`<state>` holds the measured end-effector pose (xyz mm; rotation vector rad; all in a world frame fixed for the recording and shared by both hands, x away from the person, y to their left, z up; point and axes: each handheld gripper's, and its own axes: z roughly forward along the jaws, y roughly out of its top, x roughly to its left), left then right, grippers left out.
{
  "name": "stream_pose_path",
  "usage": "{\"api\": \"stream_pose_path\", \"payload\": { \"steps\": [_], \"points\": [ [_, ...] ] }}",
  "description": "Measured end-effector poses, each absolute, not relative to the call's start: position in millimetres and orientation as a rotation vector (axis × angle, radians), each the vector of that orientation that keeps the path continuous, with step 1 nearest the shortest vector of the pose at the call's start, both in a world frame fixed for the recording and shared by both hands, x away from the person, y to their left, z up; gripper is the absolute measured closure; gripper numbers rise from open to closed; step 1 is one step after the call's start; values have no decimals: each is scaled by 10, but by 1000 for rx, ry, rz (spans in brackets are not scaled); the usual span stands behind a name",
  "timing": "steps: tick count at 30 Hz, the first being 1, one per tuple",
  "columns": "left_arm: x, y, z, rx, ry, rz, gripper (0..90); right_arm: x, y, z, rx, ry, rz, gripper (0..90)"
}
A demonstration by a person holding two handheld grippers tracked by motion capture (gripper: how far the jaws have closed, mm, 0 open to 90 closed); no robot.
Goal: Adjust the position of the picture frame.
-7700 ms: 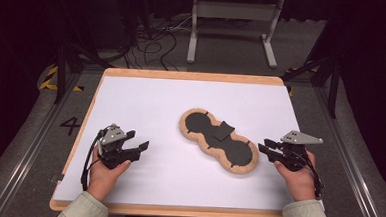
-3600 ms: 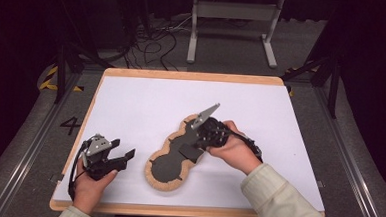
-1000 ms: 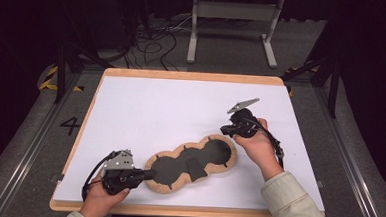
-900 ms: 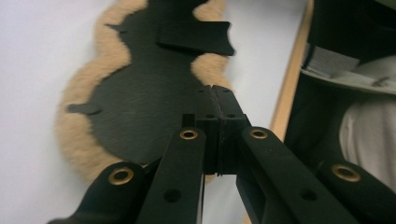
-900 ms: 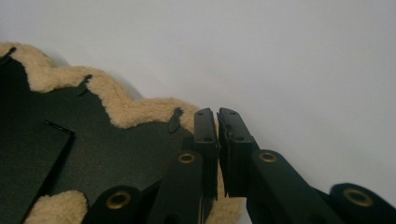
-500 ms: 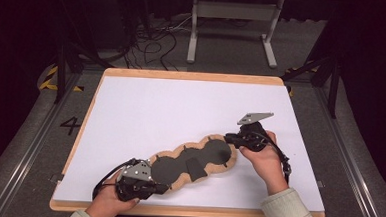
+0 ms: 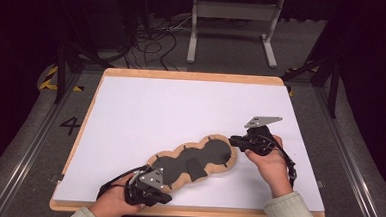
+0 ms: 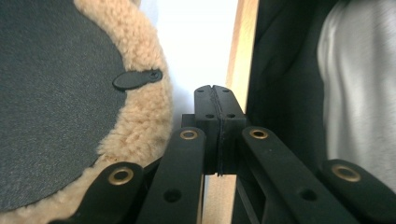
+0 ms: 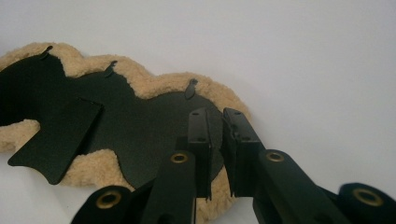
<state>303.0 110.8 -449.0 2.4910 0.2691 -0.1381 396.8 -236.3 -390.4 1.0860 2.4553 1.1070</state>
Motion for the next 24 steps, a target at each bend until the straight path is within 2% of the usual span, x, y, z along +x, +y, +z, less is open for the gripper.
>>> {"api": "stream_pose_path", "payload": {
  "steps": [3, 12, 18, 24],
  "points": [
    [3060, 1109, -4496, 2506, 295, -84, 900, 3962, -2380, -3909, 1091, 2457, 1107, 822],
    [3164, 1149, -4499, 2494, 330, -74, 900, 3921, -2430, -3927, 1106, 2444, 1097, 815],
    [3353, 1246, -4505, 2454, 491, 38, 900, 3871, -2495, -3939, 1118, 2436, 1084, 810],
    [3474, 1277, -4507, 2430, 589, 74, 900, 3829, -2539, -3981, 1138, 2428, 1066, 806]
  ]
}}
